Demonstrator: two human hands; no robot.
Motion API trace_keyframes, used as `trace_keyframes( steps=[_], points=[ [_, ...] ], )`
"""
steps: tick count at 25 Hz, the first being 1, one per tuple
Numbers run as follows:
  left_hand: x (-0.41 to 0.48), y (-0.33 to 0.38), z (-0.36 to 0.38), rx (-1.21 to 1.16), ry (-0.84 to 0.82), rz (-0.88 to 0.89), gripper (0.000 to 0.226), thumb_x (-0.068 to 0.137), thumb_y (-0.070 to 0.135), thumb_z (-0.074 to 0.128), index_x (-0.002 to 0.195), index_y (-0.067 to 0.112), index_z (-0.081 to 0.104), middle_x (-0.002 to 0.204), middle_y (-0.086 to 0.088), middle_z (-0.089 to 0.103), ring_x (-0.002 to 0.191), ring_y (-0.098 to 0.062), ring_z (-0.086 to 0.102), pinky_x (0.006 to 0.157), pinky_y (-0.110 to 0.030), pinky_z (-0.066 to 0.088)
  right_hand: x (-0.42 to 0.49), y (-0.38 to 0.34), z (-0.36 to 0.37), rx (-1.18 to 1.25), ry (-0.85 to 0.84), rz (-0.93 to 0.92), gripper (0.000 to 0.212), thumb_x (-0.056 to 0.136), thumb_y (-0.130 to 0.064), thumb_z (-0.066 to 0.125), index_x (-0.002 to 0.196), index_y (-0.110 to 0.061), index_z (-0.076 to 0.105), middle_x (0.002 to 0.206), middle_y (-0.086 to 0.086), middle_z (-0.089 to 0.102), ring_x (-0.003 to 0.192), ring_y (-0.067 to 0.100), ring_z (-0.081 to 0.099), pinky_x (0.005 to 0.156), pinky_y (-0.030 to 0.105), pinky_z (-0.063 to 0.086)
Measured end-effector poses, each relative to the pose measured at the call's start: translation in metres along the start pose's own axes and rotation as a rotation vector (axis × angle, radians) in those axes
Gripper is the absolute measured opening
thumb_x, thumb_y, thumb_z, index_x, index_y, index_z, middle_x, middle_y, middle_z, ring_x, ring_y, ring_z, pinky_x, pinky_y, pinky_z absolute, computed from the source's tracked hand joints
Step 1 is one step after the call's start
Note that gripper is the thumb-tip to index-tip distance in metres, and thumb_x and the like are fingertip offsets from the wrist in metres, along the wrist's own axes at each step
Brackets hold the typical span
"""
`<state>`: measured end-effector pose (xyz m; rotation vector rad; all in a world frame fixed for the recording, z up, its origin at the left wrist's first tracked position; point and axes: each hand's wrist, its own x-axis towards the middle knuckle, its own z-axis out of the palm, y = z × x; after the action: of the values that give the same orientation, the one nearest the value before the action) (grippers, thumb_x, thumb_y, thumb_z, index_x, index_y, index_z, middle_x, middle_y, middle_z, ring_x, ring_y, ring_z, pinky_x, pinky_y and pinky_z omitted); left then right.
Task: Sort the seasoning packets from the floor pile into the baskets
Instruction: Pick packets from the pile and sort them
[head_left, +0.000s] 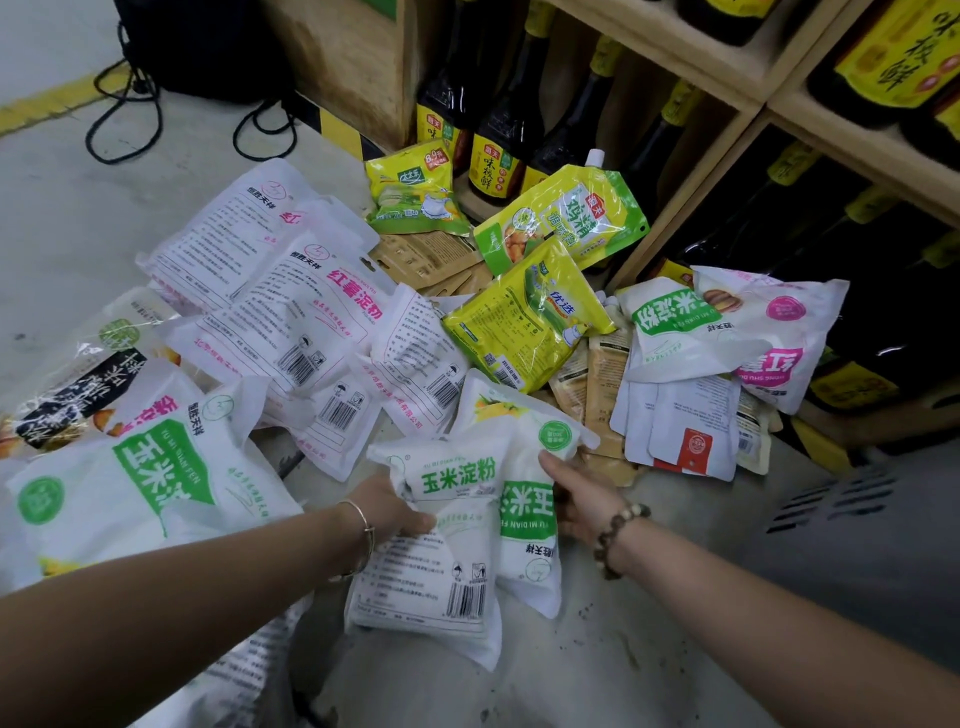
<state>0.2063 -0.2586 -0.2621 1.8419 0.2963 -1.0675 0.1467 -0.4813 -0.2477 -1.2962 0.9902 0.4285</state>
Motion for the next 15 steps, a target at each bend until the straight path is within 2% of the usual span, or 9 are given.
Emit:
trace_keyframes(
  steps=[1,4,6,7,9,12,13,15],
  points=[
    [0.001,-0.001,-0.001,-0.008,-0.001,-0.01,0.03,0.071,-0.001,0.076,0.099,0.001,0.064,0.088,-0.011,0.069,0.073,-0.021,0.063,0.067,-0.026,0.048,0.0,-0.001,0.002,0.011,-0.01,-0.009,0.027,0.079,-0.032,0.07,0.1,-0.015,0.064,0.096,0.006,0.072,0.082,0.022,0.068,0.072,0.035,0.055],
    [0.004,-0.002,-0.004,-0.028,-0.01,-0.023,0.035,0.07,-0.002,0.076,0.102,-0.001,0.06,0.076,-0.005,0.068,0.061,-0.014,0.064,0.049,-0.021,0.046,-0.002,-0.001,0.012,0.112,-0.101,-0.014,0.027,0.083,-0.02,0.066,0.109,-0.009,0.063,0.097,0.01,0.072,0.081,0.023,0.069,0.065,0.031,0.055],
    [0.005,0.0,-0.004,-0.065,-0.023,-0.015,0.026,0.071,-0.006,0.075,0.091,0.001,0.062,0.073,-0.003,0.068,0.048,-0.006,0.063,0.04,-0.015,0.044,-0.004,0.0,0.016,0.181,-0.174,-0.004,0.029,0.083,-0.023,0.064,0.11,-0.013,0.062,0.095,0.008,0.072,0.082,0.023,0.069,0.068,0.032,0.055],
    [0.005,0.001,-0.004,-0.071,-0.031,-0.006,0.02,0.071,-0.006,0.074,0.084,0.004,0.063,0.072,-0.003,0.069,0.046,-0.005,0.063,0.041,-0.013,0.044,-0.004,0.0,0.017,0.208,-0.204,0.004,0.034,0.079,-0.029,0.065,0.111,-0.016,0.062,0.097,0.007,0.072,0.084,0.023,0.069,0.072,0.034,0.055],
    [0.004,0.002,-0.006,-0.089,-0.065,-0.001,0.016,0.071,-0.004,0.075,0.08,0.006,0.065,0.077,-0.007,0.071,0.057,-0.011,0.066,0.054,-0.018,0.048,-0.004,-0.002,0.016,0.197,-0.217,0.026,0.051,0.072,-0.038,0.066,0.119,-0.019,0.06,0.109,0.009,0.069,0.096,0.027,0.066,0.085,0.041,0.052],
    [0.006,0.005,-0.008,-0.123,-0.125,0.011,0.022,0.071,-0.005,0.074,0.09,0.001,0.066,0.088,-0.014,0.071,0.075,-0.024,0.067,0.075,-0.031,0.052,0.002,0.001,0.015,0.024,-0.096,0.023,0.065,0.082,-0.033,0.067,0.139,-0.015,0.041,0.132,0.011,0.054,0.12,0.03,0.052,0.103,0.049,0.04],
    [0.006,0.007,-0.007,-0.135,-0.14,0.006,0.026,0.071,-0.006,0.074,0.094,0.0,0.065,0.09,-0.016,0.071,0.078,-0.027,0.067,0.078,-0.034,0.052,0.003,0.003,0.014,-0.032,-0.035,-0.032,0.061,0.085,-0.028,0.065,0.138,-0.012,0.041,0.132,0.011,0.055,0.119,0.029,0.053,0.104,0.047,0.04],
    [0.005,0.011,-0.005,-0.157,-0.172,0.021,0.022,0.072,-0.005,0.073,0.092,0.0,0.067,0.091,-0.017,0.072,0.082,-0.03,0.068,0.082,-0.038,0.053,0.001,0.001,0.007,-0.105,0.041,-0.153,0.038,0.087,-0.018,0.064,0.124,-0.011,0.054,0.121,0.01,0.062,0.108,0.026,0.06,0.099,0.042,0.045]
  ],
)
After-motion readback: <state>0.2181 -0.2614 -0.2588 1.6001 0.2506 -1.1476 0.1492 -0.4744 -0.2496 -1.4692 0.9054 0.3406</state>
